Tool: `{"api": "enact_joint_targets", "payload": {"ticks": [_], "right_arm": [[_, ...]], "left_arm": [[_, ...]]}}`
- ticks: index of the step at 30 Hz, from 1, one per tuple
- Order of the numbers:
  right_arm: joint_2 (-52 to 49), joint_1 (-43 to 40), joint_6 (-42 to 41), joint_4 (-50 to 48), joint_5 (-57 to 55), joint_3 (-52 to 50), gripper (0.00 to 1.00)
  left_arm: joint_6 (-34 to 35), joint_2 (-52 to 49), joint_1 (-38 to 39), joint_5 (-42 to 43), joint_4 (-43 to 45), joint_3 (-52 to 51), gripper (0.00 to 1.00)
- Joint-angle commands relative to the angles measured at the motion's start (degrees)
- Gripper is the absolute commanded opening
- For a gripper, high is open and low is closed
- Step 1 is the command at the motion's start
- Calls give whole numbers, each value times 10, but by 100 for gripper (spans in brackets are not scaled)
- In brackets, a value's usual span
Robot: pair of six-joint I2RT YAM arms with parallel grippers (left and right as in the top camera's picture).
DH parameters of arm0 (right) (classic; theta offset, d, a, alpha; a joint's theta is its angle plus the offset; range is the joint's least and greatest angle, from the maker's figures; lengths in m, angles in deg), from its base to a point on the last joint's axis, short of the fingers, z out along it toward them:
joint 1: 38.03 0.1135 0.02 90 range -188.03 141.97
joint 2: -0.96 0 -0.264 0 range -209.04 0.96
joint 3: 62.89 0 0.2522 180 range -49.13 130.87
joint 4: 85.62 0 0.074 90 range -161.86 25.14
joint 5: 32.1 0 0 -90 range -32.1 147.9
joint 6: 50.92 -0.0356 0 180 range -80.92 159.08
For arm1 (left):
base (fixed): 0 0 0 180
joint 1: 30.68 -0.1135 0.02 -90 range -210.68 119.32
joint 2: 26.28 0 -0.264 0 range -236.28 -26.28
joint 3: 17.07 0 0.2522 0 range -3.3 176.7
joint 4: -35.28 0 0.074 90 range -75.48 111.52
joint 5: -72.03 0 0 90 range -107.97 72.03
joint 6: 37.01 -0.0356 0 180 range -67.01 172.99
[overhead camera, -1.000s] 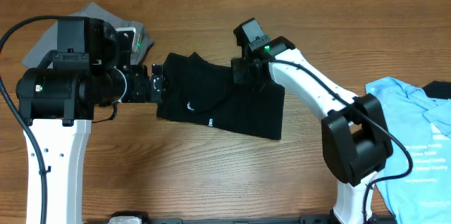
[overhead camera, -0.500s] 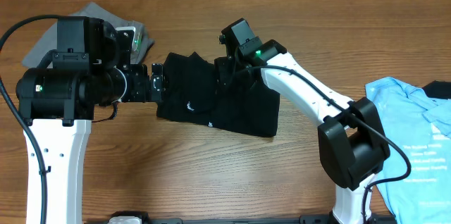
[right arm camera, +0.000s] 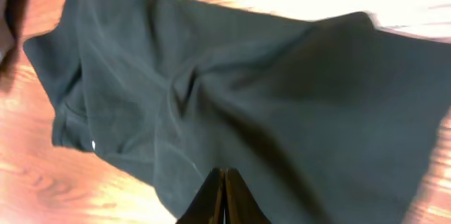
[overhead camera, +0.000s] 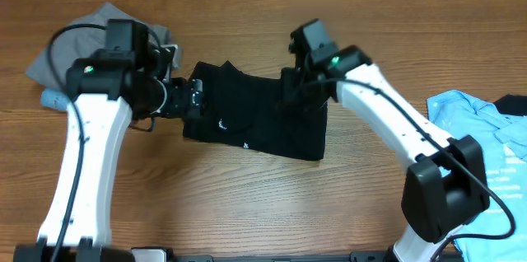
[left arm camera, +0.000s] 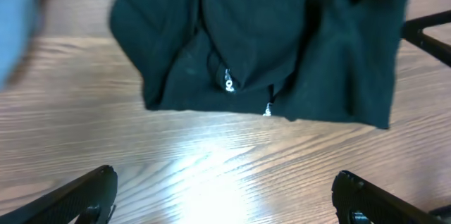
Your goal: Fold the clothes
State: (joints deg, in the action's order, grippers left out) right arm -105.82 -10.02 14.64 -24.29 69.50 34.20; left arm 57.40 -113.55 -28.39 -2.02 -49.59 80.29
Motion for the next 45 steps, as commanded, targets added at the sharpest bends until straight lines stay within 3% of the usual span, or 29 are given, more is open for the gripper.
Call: {"api": "enact_joint_targets", "payload": {"ticks": [1,4,5,6,9,13,18,21,25,28,30,33,36,37,38,39,40,42,43,45], "right_arm": [[-7,22,-58,-75,36,-80,4],[-9,28,-70,-165,52,-139,5],[-9,28,-77,-190,52,-155,10],[-9,28,-75,-196,49,-156,15],[-5,24,-48,-202,53,-148,19],[42,11,20,-126,81,-100,36],[130,12,75,-39,78,-74,46],[192,11,98,7,73,-74,47],[254,11,99,37,44,-74,47],[270,11,99,42,19,-74,48],[273,11,99,47,4,-74,47],[273,11,99,49,-2,-74,47],[273,11,99,50,-8,-74,47],[273,11,99,51,-11,-74,47],[273,11,99,54,-21,-74,47],[273,11,99,58,-30,-74,47],[273,11,99,63,-41,-74,48],[271,11,95,77,-67,-74,52],[268,11,94,84,-71,-74,52],[254,9,74,89,-73,-80,40]], "left_arm": [[19,-33,0,22,20,-7,100],[20,-71,-12,30,37,-7,100],[20,-97,-20,38,47,-7,100],[20,-114,-24,48,53,-7,100],[20,-162,-31,73,73,-7,100],[21,-226,-31,76,137,-7,100],[25,-281,-31,75,211,-7,100],[31,-322,-31,82,240,-7,100],[31,-393,-19,201,279,-7,100],[23,-417,-2,220,287,-7,100],[4,-423,14,220,288,-7,89],[-10,-422,22,221,285,-6,34],[-18,-420,18,240,276,-5,16],[-22,-418,16,246,275,-5,16],[-26,-414,13,245,267,-5,23],[-30,-409,11,242,260,-5,43],[-32,-404,7,234,250,-5,55],[-31,-389,-5,207,230,-5,64],[-31,-379,-15,195,220,-5,74],[-32,-364,-29,195,214,-5,87]]}}
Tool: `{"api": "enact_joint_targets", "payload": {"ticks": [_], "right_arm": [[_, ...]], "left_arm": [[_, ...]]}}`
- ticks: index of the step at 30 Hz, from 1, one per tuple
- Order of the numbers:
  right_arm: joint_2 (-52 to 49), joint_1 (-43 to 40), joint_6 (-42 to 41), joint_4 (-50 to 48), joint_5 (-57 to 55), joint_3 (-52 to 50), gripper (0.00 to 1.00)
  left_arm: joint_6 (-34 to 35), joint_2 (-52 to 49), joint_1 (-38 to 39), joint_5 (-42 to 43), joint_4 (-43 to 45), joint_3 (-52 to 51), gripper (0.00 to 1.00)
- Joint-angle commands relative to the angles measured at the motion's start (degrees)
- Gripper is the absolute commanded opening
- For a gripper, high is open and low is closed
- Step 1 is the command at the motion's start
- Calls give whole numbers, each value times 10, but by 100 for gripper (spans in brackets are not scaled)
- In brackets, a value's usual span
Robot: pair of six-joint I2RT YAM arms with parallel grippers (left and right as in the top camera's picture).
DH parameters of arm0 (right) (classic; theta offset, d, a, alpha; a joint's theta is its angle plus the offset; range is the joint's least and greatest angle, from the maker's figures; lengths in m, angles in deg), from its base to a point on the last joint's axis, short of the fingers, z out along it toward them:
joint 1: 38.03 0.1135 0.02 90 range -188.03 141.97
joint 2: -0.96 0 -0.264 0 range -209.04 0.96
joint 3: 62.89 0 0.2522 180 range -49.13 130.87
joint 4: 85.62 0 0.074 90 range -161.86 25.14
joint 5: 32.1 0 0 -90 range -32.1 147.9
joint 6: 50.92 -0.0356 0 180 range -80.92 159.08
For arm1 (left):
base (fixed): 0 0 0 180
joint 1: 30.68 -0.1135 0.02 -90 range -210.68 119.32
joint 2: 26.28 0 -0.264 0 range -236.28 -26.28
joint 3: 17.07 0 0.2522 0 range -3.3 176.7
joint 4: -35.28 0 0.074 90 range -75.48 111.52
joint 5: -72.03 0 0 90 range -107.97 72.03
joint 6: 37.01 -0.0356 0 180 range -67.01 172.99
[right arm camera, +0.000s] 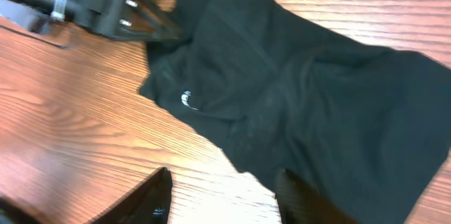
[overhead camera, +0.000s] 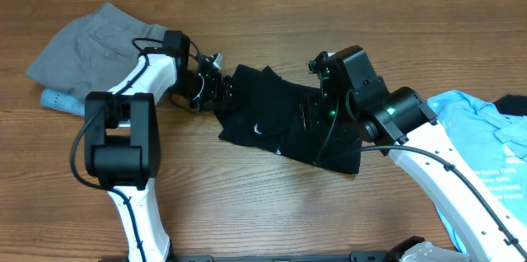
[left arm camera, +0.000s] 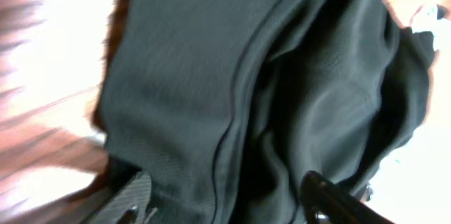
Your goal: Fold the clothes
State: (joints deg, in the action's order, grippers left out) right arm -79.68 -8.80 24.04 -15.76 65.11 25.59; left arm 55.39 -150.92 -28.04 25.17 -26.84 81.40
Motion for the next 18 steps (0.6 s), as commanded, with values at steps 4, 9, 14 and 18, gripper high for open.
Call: {"api": "enact_joint_targets", "payload": {"ticks": [4,9,14,18], "right_arm": [[-65,-26,-97,-18,-42,-26,9],[-184,-50,-122,-66,23,-33,4],[-290,-52,-162,-106,75,-33,4],[-327,-52,-170,-114,75,-33,4]], "left_arm": [[-30,18,-40,-78,-25,-16,100],[-37,14,-34,-115,-28,-26,100],[-38,16,-44,-50,-43,-21,100],[-72,31,-71,-31,-70,-14,100]]}}
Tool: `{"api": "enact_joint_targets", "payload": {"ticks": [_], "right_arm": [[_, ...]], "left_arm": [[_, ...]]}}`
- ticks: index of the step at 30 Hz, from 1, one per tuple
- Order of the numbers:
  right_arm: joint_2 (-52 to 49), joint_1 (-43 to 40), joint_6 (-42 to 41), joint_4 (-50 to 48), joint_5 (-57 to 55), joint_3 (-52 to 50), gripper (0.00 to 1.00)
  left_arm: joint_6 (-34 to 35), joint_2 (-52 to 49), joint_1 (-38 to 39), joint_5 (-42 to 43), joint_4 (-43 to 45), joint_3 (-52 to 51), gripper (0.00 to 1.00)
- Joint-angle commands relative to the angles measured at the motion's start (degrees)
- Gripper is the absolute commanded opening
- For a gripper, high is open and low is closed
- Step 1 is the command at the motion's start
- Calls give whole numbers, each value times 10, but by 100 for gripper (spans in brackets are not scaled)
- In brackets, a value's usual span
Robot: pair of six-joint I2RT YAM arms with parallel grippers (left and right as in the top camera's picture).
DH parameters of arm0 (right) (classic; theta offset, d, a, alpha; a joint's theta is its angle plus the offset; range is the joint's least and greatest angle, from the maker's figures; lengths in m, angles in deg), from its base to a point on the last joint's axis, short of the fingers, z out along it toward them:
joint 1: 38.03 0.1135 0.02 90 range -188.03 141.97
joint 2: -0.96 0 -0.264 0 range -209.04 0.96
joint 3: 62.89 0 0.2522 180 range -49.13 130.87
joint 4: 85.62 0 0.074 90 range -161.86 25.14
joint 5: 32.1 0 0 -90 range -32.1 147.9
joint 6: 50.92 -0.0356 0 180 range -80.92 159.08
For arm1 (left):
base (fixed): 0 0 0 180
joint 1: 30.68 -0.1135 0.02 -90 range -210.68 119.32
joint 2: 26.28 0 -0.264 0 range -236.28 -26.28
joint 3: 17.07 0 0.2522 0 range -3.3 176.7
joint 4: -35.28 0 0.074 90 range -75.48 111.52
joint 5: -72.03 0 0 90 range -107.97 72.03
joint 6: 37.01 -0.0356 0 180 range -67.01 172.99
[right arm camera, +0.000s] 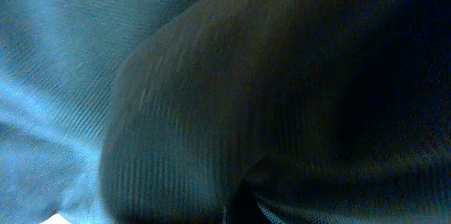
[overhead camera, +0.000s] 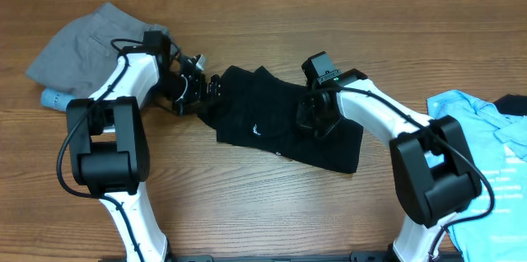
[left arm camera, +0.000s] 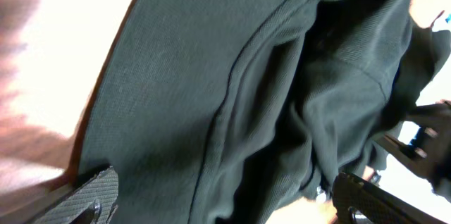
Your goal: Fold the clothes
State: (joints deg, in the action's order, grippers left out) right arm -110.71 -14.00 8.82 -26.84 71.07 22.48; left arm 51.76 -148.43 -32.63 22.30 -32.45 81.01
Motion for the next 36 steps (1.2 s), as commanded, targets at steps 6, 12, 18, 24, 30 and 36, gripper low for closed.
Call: {"api": "enact_joint_targets", "payload": {"ticks": [6,12,18,24,30,36], "right_arm": [[-22,0,-26,-4,15,-2,4],[-22,0,-26,-4,15,-2,4],[-22,0,-26,-4,15,-2,4],[-22,0,-26,-4,15,-2,4],[-22,0,-26,-4,15,-2,4],[-22,0,-26,-2,15,-2,4]], "left_arm": [[-52,20,-59,-49,-18,-9,100],[-38,13,-18,-75,42,-25,100],[28,-8,59,-74,132,-74,100],[40,-41,84,16,176,-96,100],[42,-41,138,8,196,-97,100],[81,-41,174,-48,193,-97,69]]}}
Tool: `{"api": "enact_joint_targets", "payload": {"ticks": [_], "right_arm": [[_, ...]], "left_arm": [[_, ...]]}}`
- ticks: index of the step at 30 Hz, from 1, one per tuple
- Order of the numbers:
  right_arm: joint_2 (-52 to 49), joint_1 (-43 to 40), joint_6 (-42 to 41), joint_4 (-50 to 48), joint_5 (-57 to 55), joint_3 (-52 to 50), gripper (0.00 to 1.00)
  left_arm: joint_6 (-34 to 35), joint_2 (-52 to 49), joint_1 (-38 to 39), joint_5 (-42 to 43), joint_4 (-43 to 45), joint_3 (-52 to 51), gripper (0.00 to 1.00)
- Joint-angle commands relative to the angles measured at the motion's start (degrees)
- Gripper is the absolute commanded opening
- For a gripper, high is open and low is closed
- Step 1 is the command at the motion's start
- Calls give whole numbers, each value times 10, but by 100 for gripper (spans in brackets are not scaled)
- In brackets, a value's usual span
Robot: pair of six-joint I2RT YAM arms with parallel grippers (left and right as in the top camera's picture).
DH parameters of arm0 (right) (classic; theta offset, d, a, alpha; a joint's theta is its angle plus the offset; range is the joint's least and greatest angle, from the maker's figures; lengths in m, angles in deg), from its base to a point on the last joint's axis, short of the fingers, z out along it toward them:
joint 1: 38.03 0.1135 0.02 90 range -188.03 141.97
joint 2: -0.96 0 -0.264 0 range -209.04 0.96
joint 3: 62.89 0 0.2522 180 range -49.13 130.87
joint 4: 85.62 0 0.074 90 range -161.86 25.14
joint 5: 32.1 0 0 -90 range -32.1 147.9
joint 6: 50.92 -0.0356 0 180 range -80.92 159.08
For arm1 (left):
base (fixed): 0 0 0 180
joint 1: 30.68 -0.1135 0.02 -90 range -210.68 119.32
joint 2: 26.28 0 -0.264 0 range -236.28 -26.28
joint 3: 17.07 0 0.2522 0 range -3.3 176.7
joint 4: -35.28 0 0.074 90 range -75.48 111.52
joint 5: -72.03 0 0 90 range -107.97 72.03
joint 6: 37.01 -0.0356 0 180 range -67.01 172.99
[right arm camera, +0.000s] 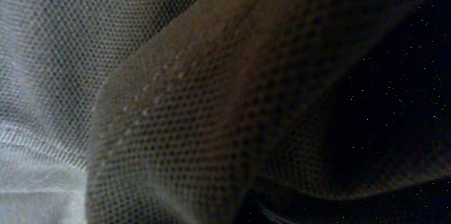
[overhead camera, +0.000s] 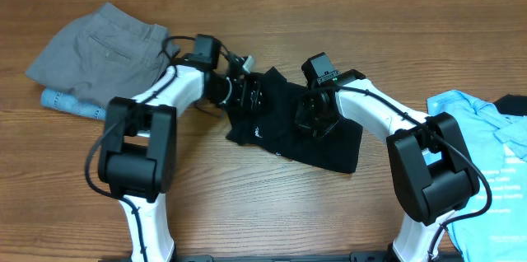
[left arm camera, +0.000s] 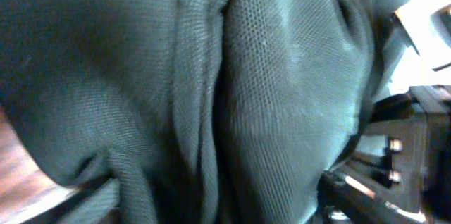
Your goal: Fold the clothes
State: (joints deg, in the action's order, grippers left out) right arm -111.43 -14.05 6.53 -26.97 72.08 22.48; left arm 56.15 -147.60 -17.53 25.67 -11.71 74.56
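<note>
A black garment [overhead camera: 280, 134] lies crumpled in the middle of the wooden table [overhead camera: 247, 212]. My left gripper [overhead camera: 249, 95] is pushed into its left part. In the left wrist view the black mesh cloth [left arm camera: 268, 76] fills the frame and bunches between my fingers [left arm camera: 352, 192], which stand apart. My right gripper [overhead camera: 309, 120] is down on the garment's middle right. The right wrist view shows only black mesh [right arm camera: 176, 111] pressed close to the camera, with the fingers buried in it, apparently shut on the cloth.
Grey trousers [overhead camera: 99, 48] lie at the far left on top of a light blue folded piece [overhead camera: 70, 104]. A light blue shirt [overhead camera: 486, 138] with a dark item [overhead camera: 515, 104] beside it lies at the right edge.
My left gripper has moved right, from the garment's left edge to well into the cloth, and the garment's left edge has shifted right with it. The right gripper has stayed put.
First my left gripper was open at the garment's left edge and the right was shut at its far right corner. Then the garment lay further right, the right gripper open above it. Then the right was down in the cloth; now the left is pushed in too.
</note>
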Motion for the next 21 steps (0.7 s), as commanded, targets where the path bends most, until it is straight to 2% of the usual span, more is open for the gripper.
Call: {"api": "enact_joint_targets", "payload": {"ticks": [1,3,5,8,14,18,21], "right_arm": [[-15,0,-3,1,5,-2,4],[-14,0,-2,6,5,-1,4],[-9,0,-1,19,2,5,4],[18,0,13,46,-16,23,4],[92,0,28,140,-99,81,4],[104,0,29,142,-96,84,5],[103,0,29,139,-96,82,5]], "left_arm": [[37,-50,23,-81,-14,-32,52],[39,-49,17,-82,-30,-30,23],[36,-46,4,-83,-56,-21,16],[19,-35,-27,-94,-129,13,12],[-36,19,-105,-202,-351,182,12],[-40,57,-108,-212,-420,289,20],[-34,77,-85,-212,-428,300,32]]}}
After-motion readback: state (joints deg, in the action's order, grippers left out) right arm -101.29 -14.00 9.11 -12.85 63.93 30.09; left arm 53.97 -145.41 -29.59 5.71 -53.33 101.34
